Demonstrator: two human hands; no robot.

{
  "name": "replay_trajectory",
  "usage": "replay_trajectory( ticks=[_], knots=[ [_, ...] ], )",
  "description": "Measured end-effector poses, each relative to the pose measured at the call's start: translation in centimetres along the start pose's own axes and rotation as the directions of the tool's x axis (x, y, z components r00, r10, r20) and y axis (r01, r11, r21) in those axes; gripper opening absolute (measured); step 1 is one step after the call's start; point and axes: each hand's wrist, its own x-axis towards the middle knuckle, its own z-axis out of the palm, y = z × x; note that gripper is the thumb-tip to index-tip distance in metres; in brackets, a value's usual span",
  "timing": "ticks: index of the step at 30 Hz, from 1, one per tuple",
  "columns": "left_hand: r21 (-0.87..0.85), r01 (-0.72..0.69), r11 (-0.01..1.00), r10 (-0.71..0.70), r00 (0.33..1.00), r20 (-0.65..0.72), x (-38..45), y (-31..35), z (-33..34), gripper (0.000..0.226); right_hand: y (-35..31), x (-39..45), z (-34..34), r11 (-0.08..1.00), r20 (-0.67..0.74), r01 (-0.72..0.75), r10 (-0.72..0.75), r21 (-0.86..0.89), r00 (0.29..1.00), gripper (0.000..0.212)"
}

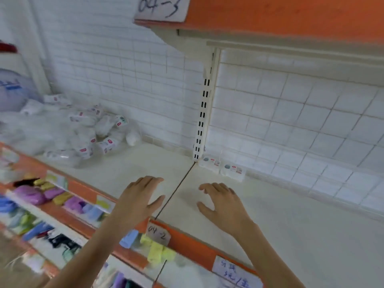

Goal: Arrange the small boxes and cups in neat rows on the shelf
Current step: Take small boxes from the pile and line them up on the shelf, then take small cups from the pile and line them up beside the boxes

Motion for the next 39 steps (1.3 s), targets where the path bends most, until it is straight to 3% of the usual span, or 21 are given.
replay_trajectory(
  ticks=[4,7,9,13,18,22,26,30,33,39],
  knots=[
    [0.101,0.234,0.967,-0.234,0.972,-0.014,-8.8,-0.7,-3.9,0.043,-7.3,-0.4,2.0,0.969,-0.067,0.21,-0.202,0.128,0.977,0.037],
    [0.154,0.42,0.894,-0.427,0.904,0.01,-15.9,-0.4,-6.3,0.042,-13.1,-2.0,4.6,0.905,-0.041,0.29,-0.292,0.312,0.956,0.039],
    [0.161,0.538,0.828,-0.545,0.838,0.005,-20.2,-0.6,-7.6,0.042,-16.4,-3.0,6.5,0.866,0.008,0.295,-0.326,0.404,0.945,0.042],
    [0.093,0.709,0.699,-0.711,0.703,-0.024,-26.5,-1.4,-10.2,0.05,-20.6,-3.7,10.1,0.834,0.124,0.315,-0.409,0.452,0.904,0.03],
    [0.031,0.815,0.578,-0.811,0.579,-0.082,-32.0,-3.1,-11.6,0.034,-24.6,-3.8,14.1,0.817,0.235,0.218,-0.392,0.534,0.889,0.029],
    [0.019,0.844,0.536,-0.838,0.534,-0.11,-34.0,-8.7,-11.8,0.024,-28.6,-1.6,16.9,0.819,0.28,0.142,-0.346,0.556,0.896,0.027],
    [-0.017,0.814,0.581,-0.811,0.576,-0.102,-33.5,-16.0,-13.1,0.04,-32.7,1.8,19.1,0.822,0.294,0.064,-0.273,0.566,0.916,0.026],
    [-0.036,0.74,0.672,-0.74,0.669,-0.071,-31.9,-22.6,-14.4,0.026,-36.1,5.6,20.5,0.812,0.269,0.002,-0.196,0.584,0.943,0.024],
    [-0.032,0.66,0.751,-0.66,0.75,-0.041,-29.7,-27.4,-14.8,0.027,-37.8,8.5,21.1,0.805,0.231,-0.003,-0.166,0.593,0.959,0.024],
    [-0.138,0.52,0.843,-0.527,0.85,-0.009,-21.9,-35.3,-15.2,0.028,-38.6,16.8,20.2,0.825,0.119,0.035,-0.123,0.564,0.985,0.017]
  ],
)
